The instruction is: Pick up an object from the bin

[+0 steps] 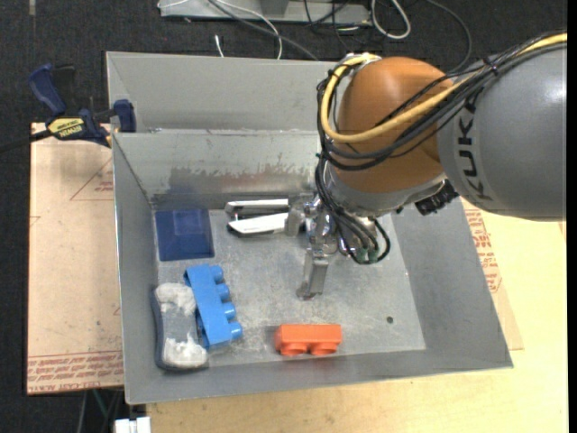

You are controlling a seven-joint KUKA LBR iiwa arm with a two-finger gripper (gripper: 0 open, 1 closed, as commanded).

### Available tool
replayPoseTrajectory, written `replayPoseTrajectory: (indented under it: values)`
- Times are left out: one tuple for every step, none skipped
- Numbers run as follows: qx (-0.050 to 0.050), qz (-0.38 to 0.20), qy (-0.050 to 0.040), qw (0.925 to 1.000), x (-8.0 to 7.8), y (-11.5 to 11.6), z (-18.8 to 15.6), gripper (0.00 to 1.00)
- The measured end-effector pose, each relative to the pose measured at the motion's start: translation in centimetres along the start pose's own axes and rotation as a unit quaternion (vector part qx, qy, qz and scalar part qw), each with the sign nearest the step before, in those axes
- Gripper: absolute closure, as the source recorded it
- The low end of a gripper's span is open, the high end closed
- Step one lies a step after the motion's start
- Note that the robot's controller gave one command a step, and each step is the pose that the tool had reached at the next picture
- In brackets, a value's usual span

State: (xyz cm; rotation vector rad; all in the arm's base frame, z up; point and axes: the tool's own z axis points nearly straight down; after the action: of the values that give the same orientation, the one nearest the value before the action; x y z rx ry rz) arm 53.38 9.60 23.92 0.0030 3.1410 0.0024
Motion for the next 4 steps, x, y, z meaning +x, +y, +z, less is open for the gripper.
replayPoseTrajectory:
  values:
    - [0.0,0.0,0.0,1.0,0.0,0.0,0.0,0.0]
    - [0.0,-0.092,-0.0014,0.9958,1.3,-2.5,8.1,0.0]
    - [-0.001,-0.124,-0.0057,0.9923,-0.1,0.4,8.3,0.0]
    - [0.0,-0.117,0.0004,0.9931,5.2,-5.0,13.3,0.0]
